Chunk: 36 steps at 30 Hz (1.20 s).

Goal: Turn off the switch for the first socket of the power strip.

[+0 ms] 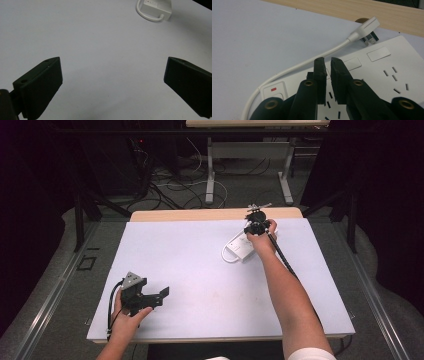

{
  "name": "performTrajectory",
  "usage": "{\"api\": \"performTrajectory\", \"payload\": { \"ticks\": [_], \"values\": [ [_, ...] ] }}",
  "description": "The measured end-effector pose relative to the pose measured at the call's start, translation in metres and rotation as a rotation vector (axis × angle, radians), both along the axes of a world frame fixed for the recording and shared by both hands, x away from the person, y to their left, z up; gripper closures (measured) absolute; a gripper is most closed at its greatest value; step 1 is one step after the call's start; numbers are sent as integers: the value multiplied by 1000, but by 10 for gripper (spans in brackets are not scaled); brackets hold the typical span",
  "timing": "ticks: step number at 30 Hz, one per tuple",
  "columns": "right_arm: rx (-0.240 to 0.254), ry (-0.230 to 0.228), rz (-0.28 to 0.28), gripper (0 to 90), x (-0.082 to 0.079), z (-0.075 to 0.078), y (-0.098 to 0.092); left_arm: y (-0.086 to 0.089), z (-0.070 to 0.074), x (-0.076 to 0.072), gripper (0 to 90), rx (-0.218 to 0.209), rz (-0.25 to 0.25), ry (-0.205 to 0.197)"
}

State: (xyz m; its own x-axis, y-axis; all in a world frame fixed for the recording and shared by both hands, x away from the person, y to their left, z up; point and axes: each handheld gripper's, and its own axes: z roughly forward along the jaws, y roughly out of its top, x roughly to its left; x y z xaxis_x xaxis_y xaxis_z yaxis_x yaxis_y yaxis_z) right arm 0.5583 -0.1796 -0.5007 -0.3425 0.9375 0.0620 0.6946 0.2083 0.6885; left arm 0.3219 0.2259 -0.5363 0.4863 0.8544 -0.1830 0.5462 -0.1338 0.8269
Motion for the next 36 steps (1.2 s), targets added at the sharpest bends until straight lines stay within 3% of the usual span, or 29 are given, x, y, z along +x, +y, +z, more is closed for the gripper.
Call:
{"api": "performTrajectory", "payload": {
  "ticks": [8,20,26,33,34,36],
  "values": [
    [34,4,4,739,-8,9,1,-1,0,0,18,0,-2,3],
    [20,-15,66,622,-26,29,3,-4,0,1,18,6,-10,-2],
    [24,-62,91,558,-38,36,-1,-4,0,1,18,6,-9,-2],
    [23,-78,124,519,-54,46,-5,-5,1,0,18,9,-11,-6],
    [36,-56,116,515,-58,48,-3,-5,1,0,18,10,-11,-6],
    [23,-93,149,493,-64,51,-3,-5,1,0,18,8,-10,-4]
  ]
}}
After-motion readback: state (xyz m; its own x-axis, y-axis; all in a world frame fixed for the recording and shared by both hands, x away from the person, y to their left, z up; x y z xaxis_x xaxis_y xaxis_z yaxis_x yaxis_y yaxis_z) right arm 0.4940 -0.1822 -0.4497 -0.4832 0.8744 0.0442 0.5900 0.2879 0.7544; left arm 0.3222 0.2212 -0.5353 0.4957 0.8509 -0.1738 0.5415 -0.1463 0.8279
